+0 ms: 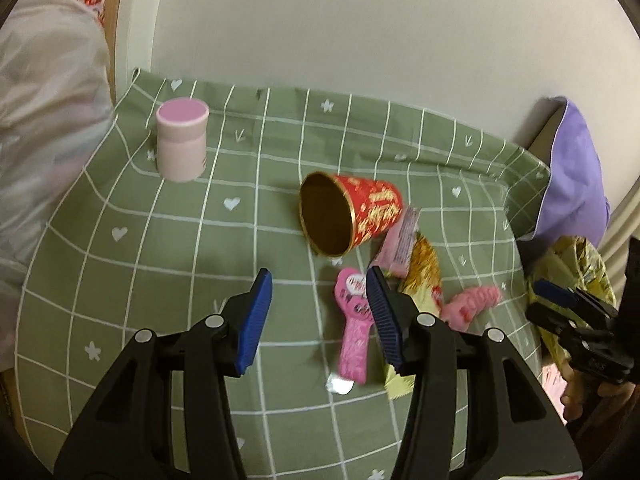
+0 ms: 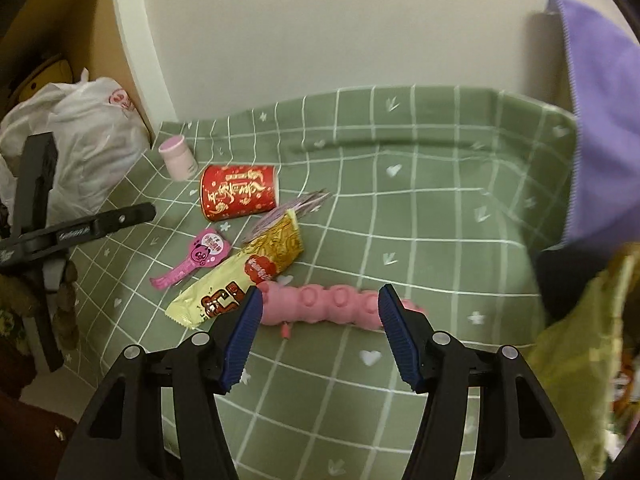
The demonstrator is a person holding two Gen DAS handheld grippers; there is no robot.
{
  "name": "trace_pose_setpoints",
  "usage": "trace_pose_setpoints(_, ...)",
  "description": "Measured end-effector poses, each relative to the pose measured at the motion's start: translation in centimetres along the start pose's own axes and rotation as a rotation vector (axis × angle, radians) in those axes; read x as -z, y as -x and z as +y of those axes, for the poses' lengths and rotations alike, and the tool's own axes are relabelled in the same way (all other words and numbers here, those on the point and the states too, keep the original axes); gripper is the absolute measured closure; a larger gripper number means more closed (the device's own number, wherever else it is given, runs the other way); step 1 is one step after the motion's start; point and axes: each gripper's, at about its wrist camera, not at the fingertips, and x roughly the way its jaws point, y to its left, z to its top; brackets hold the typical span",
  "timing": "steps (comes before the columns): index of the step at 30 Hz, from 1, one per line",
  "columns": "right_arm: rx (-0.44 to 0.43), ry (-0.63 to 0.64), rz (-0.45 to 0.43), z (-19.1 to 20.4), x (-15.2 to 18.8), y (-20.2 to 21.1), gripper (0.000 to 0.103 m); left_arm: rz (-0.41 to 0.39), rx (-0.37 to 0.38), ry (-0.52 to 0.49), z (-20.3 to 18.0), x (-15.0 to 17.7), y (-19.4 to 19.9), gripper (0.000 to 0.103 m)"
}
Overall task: Collect trash
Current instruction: 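Move both grippers back over the remaining trash on the table, then grasp the gold snack wrapper with the right gripper and lift it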
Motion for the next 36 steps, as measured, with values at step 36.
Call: trace_pose_setpoints(36, -0.070, -0.198, -0.025, -3.9, -1.3, 0.8, 0.081, -0.026, 0.085, -0.087, -1.6, -4.4, -3.5, 0.056)
